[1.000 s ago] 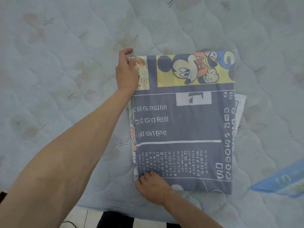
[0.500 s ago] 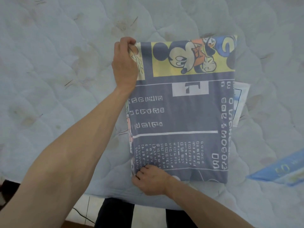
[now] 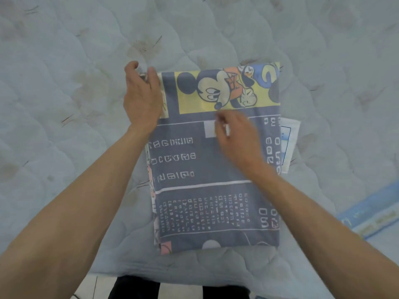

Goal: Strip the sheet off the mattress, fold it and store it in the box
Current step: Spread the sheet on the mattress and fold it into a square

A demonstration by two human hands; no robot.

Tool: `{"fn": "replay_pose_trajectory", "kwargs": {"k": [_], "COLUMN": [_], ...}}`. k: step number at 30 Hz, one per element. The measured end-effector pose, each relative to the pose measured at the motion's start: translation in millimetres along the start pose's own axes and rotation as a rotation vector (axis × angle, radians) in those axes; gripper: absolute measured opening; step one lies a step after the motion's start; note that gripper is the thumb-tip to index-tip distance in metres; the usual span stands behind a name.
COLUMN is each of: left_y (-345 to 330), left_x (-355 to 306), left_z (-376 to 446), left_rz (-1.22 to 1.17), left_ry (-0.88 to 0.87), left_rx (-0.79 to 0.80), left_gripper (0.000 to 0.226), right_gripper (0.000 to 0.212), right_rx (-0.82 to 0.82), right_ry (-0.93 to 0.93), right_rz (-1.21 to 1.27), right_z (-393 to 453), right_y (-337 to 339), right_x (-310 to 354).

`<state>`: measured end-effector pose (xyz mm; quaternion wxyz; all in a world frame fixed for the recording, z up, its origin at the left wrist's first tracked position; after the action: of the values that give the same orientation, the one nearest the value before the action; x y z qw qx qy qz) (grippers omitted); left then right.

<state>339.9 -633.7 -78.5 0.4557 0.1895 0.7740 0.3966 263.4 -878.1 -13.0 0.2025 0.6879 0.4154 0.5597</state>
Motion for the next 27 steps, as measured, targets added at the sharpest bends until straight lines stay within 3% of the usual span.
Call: {"fn": "replay_pose_trajectory", "kwargs": {"k": [2, 3, 6, 8, 11, 15, 20, 22, 27], "left_y": [-2.3, -3.5, -5.3, -5.4, -2.1, 4.9, 16.1, 16.4, 11.5], "left_x": [0.3, 1.4, 6.7, 8.0, 5.8, 11.0, 11.2, 11.9, 6.8], "left_z": [4.7, 7.5, 11.8, 9.6, 12.2, 21.8, 44.6, 53.1, 65.4], "left_rz": [0.064, 0.121, 0.316, 0.395, 0.368, 0.187, -0.026, 0.033, 0.402], "left_ry": [-0.033, -0.065, -0.171, -0.226, -0.262, -0.243, -0.098, -0.145, -0.248], "left_rx": [0.019, 0.029, 0.063, 0.071, 0.064, 0.087, 0.213, 0.288, 0.553], "left_gripper": [0.046, 0.043, 0.039, 0.039, 0.036, 0.029, 0.029, 0.034, 0.062], "right_gripper": [0.029, 0.035, 0.035, 0.028, 0.019, 0.021, 0.020, 0.028, 0.025], "right_rx": [-0.150, -0.143, 0.109, 0.285, 0.377, 0.299, 0.181, 0.312, 0.882], "right_ry": [-0.237, -0.323, -0.463, -0.474, -0.470, -0.480, -0.422, -0.386, -0.416], "right_rz": [-0.092, -0.149, -0.008, 0.093, 0.137, 0.200, 0.132, 0.086, -0.306], "right_z": [63.0, 87.3, 126.6, 136.6, 146.6, 147.4, 144.3, 146.7, 151.9], "right_y": [58.0, 78.1, 96.2, 91.8, 93.2, 93.7, 97.6, 107.7, 121.6], "right_x": [-54.9, -79.5, -122.1, -126.0, -125.2, -134.7, -141.4, -143.0, -135.2]}}
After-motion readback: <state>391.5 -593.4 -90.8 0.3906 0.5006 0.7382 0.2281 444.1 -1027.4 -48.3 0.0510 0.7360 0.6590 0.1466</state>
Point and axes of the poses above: each hand's wrist, its own z-axis towards the middle knuckle, its own y-axis out of the back of the hand, x = y × z, the point moved 5 cm from there along z, towards the middle knuckle, and after that the axes turned 7 degrees about x, right-handed, at the moved point
